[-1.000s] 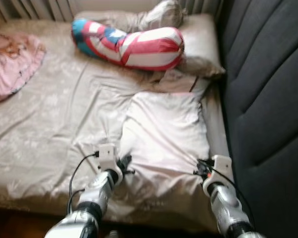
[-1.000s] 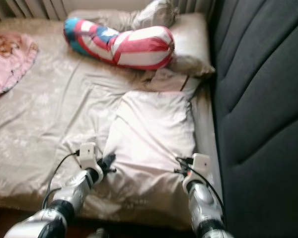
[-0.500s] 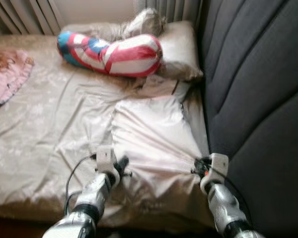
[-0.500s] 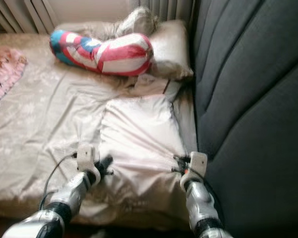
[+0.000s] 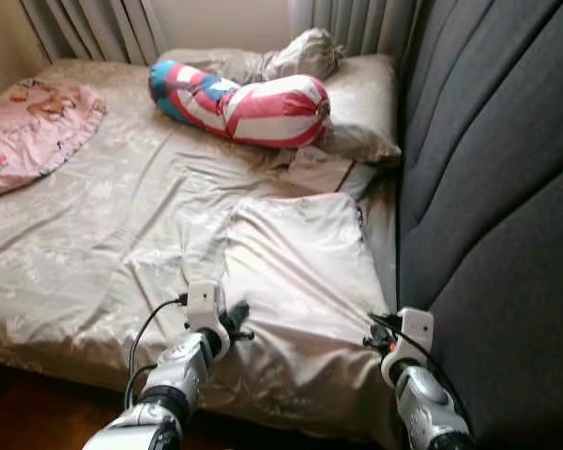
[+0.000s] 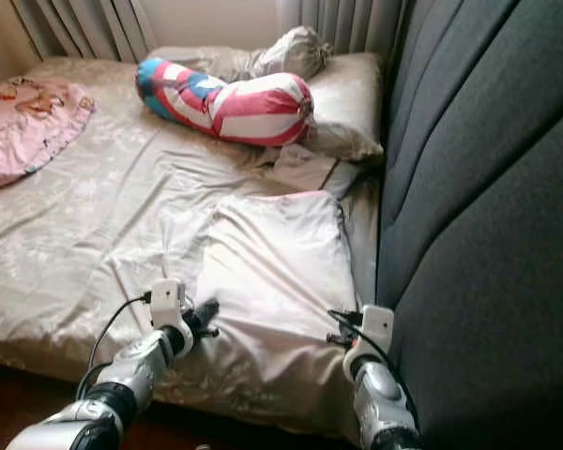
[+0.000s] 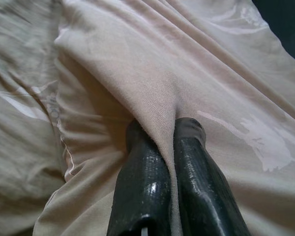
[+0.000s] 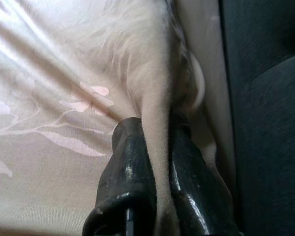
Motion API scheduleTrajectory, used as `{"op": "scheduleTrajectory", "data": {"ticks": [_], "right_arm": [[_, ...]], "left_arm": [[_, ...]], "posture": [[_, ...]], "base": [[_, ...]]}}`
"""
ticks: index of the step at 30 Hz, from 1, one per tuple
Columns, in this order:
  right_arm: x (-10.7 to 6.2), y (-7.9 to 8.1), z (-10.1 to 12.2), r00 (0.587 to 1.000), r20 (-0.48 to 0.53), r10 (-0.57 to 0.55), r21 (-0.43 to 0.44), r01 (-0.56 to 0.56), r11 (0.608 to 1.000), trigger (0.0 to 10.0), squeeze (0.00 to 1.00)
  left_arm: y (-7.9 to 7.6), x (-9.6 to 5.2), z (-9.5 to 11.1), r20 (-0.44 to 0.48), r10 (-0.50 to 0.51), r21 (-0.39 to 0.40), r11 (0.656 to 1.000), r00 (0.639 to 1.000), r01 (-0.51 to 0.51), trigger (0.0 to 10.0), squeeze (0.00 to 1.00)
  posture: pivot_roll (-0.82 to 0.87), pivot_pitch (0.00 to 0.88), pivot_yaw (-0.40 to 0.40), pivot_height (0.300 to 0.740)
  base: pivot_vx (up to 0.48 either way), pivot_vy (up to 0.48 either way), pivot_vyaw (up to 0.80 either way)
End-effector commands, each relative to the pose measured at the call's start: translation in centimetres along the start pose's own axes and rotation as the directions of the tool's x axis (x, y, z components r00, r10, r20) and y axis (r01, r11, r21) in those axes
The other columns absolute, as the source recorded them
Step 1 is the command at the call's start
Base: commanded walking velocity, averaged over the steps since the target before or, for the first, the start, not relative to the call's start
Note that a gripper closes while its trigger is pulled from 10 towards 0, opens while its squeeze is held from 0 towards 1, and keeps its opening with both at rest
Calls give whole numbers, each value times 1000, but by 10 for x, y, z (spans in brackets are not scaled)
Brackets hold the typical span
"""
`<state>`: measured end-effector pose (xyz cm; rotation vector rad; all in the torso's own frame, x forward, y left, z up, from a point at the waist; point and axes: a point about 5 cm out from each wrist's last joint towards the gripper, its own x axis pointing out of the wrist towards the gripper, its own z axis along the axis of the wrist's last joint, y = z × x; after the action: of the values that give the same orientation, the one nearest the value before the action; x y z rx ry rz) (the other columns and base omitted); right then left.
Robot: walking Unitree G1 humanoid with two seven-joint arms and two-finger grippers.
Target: Clean up the room
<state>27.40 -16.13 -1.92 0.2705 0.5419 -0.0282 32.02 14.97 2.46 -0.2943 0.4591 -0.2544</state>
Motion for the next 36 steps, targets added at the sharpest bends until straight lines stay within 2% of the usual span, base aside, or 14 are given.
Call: {"op": "scheduleTrajectory", "data": {"ticks": [1, 2, 6, 11, 13, 22, 28, 36], "right_arm": [[-5, -10, -11, 999, -42, -26, -3, 26, 1000, 10000, 0], [-6, -11, -15, 997, -67, -33, -11, 32, 999, 10000, 0], [-6, -11, -13, 999, -37, -29, 8, 29, 1000, 10000, 0], [-6, -11, 1, 996, 79, -30, 45, 27, 999, 10000, 0], [-7, -18, 15, 983, 161, -90, 82, 78, 994, 10000, 0], [-7, -21, 15, 984, 148, -102, 72, 93, 993, 10000, 0], [-6, -16, 14, 987, 142, -80, 65, 71, 995, 10000, 0], [-6, -17, 12, 989, 130, -73, 61, 66, 996, 10000, 0]], "left_arm": [[-3, 4, 19, 35, -32, 28, 999, 999, 31, 10000, 0], [-5, 6, 23, 36, -43, 36, 998, 998, 42, 10000, 0], [-7, 9, 33, 51, -45, 39, 998, 998, 43, 10000, 0], [-14, 12, 39, 71, -70, 36, 997, 995, 68, 10000, 0], [-21, 14, 42, 75, -103, 40, 994, 992, 100, 10000, 0], [-23, 13, 28, 42, -118, 46, 992, 992, 116, 10000, 0], [-22, 13, 25, 35, -117, 43, 992, 993, 116, 10000, 0], [-22, 12, 25, 36, -116, 41, 993, 993, 114, 10000, 0]], "posture": [[-115, 109, -39, 740], [-120, 108, -39, 740], [-120, 107, -37, 740], [-121, 107, -34, 740], [-125, 109, -30, 740], [-125, 109, -29, 740], [-120, 110, -27, 740], [-118, 106, -29, 740]], "base": [[0, 0, 0], [0, 0, 0], [0, 0, 0], [0, 0, 0], [0, 0, 0], [0, 0, 0], [0, 0, 0], [0, 0, 0]]}}
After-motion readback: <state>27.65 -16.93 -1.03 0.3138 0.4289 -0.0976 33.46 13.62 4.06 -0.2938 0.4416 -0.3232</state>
